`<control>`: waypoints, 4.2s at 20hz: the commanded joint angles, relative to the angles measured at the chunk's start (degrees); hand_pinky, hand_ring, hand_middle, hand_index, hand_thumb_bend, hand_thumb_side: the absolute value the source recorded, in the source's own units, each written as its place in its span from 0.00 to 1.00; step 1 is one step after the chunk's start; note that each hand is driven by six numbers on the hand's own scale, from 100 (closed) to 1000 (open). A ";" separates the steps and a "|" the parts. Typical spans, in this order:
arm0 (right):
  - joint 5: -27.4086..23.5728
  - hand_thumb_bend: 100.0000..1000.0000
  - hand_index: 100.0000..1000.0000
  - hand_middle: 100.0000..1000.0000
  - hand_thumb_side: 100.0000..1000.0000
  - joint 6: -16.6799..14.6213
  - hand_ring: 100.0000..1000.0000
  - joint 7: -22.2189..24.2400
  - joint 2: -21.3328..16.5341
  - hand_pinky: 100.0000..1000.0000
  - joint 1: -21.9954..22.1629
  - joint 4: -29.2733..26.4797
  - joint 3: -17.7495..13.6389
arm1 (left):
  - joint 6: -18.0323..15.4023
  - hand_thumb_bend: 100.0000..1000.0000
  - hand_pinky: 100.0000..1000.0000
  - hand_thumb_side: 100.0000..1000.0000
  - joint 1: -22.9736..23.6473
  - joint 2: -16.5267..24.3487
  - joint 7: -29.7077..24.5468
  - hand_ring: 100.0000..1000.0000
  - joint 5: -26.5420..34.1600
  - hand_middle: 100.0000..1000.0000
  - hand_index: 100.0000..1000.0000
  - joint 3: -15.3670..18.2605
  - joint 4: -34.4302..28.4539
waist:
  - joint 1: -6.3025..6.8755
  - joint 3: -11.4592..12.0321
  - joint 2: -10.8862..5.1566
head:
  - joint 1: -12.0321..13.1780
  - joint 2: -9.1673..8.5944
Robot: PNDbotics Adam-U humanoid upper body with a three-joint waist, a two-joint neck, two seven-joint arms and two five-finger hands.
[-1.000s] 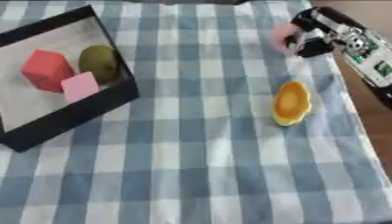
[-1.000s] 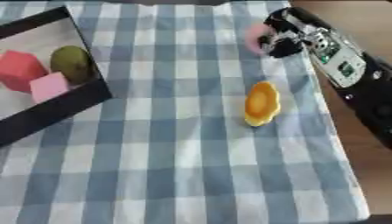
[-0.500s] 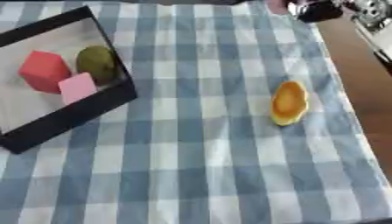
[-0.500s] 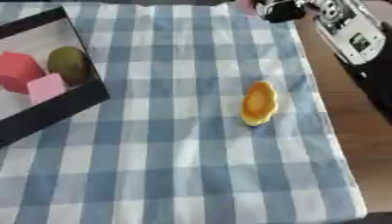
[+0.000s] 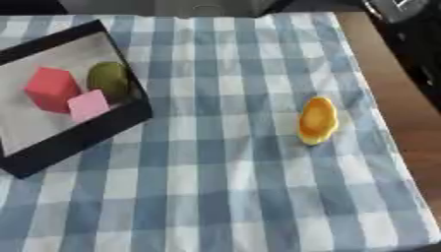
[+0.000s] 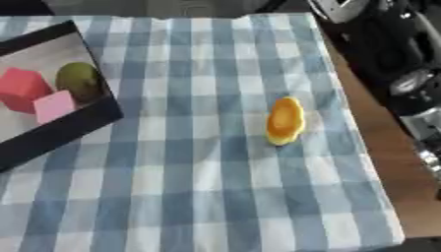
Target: Pick up objects on the table and place them in the box.
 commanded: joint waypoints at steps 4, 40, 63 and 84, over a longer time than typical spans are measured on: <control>7.06 0.00 0.61 0.43 0.00 -0.84 0.62 2.96 6.32 0.76 -5.23 5.40 2.49 | -0.65 0.00 0.84 0.75 -1.48 2.53 1.95 0.96 -0.29 0.83 0.84 0.26 -1.90 | -0.06 1.25 -2.54 | -1.40 -0.11; 25.00 0.00 0.64 0.47 0.00 -4.11 0.64 3.56 24.34 0.76 -6.01 20.54 8.65 | -1.14 0.00 0.86 0.74 -6.17 0.60 2.66 0.96 -0.48 0.81 0.84 0.48 -3.52 | -1.04 9.76 -0.76 | -9.89 -0.11; 27.41 0.47 0.91 0.78 0.33 -5.98 0.86 2.52 22.70 0.87 -4.90 17.26 8.14 | -0.96 0.00 0.86 0.75 -5.66 0.76 2.40 0.96 -0.44 0.80 0.84 0.94 -2.96 | -1.39 9.45 -0.41 | -10.38 -0.11; -7.69 0.37 0.88 0.73 0.31 7.47 0.82 -0.69 -15.15 0.84 16.40 -28.29 -3.50 | -0.45 0.00 0.86 0.76 -0.01 3.98 4.97 0.97 -1.38 0.81 0.84 2.13 -1.38 | -2.23 -0.49 -3.72 | -0.43 -0.11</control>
